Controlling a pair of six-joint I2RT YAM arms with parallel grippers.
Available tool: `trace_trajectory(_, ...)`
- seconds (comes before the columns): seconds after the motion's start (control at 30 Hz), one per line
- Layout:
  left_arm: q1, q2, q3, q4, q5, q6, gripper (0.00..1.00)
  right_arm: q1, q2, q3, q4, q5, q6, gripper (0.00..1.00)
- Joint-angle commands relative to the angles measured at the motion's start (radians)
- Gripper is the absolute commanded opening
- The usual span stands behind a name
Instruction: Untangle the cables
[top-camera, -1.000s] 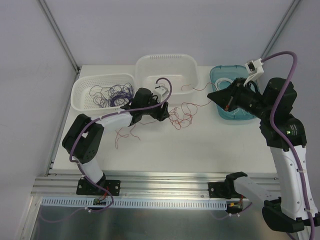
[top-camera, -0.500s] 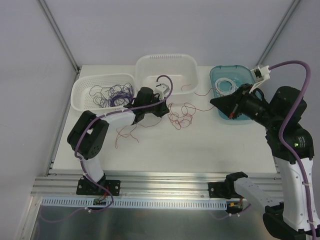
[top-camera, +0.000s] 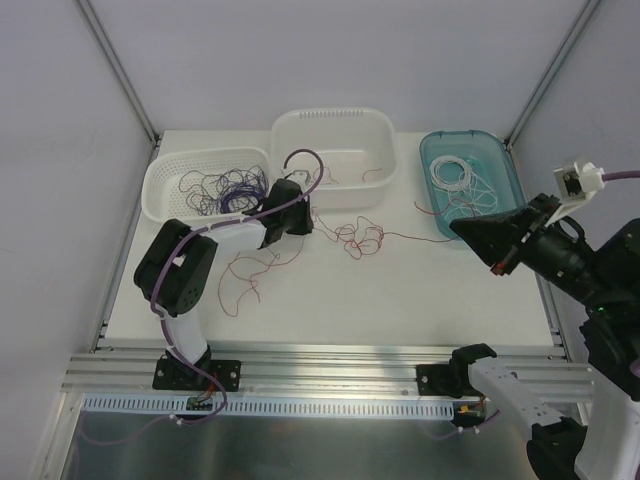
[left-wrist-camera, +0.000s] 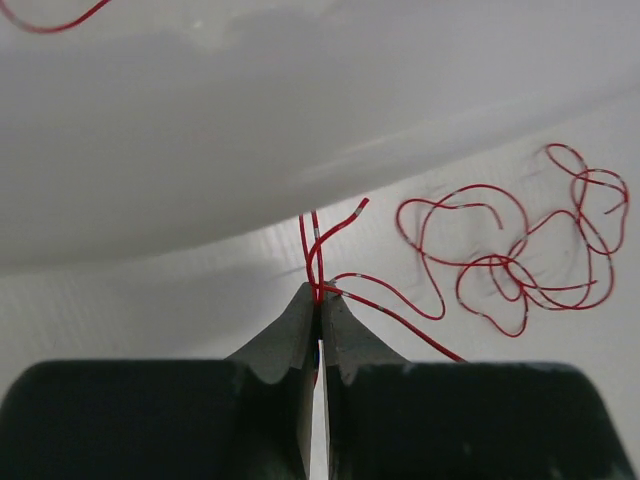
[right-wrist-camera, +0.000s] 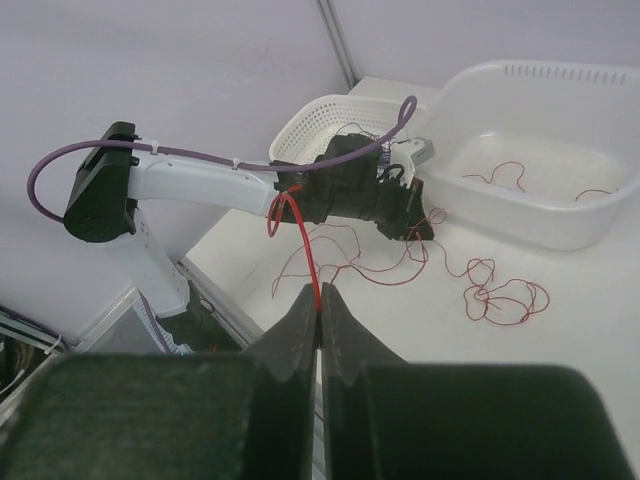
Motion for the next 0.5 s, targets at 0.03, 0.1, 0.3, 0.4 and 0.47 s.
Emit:
trace_trajectory(0.03, 0.023, -0.033, -0.058, -0.103, -0.118, -0.102, 0.00, 0.005, -0.008, 0.100, -0.056, 0.037, -0.069, 0.01)
trace_trajectory(0.1, 0.031, -0.053, -0.092, -0.129, -0.162, -0.134, 0.00, 0.005, -0.014, 0.124, -0.064, 0.067, -0.088, 0.01)
trace_trajectory(0.3, 0.118, -0.117, -0.185, -0.206, -0.205, -0.229, 0.00, 0.006, -0.009, 0.184, -0.087, 0.130, -0.134, 0.01)
trace_trajectory(0.4, 0.161, -0.162, -0.225, -0.254, -0.228, -0.238, 0.00, 0.005, -0.014, 0.201, -0.098, 0.193, -0.163, 0.01)
trace_trajectory(0.47, 0.182, -0.203, -0.249, -0.275, -0.239, -0.237, 0.00, 0.006, -0.012, 0.221, -0.107, 0.228, -0.180, 0.01)
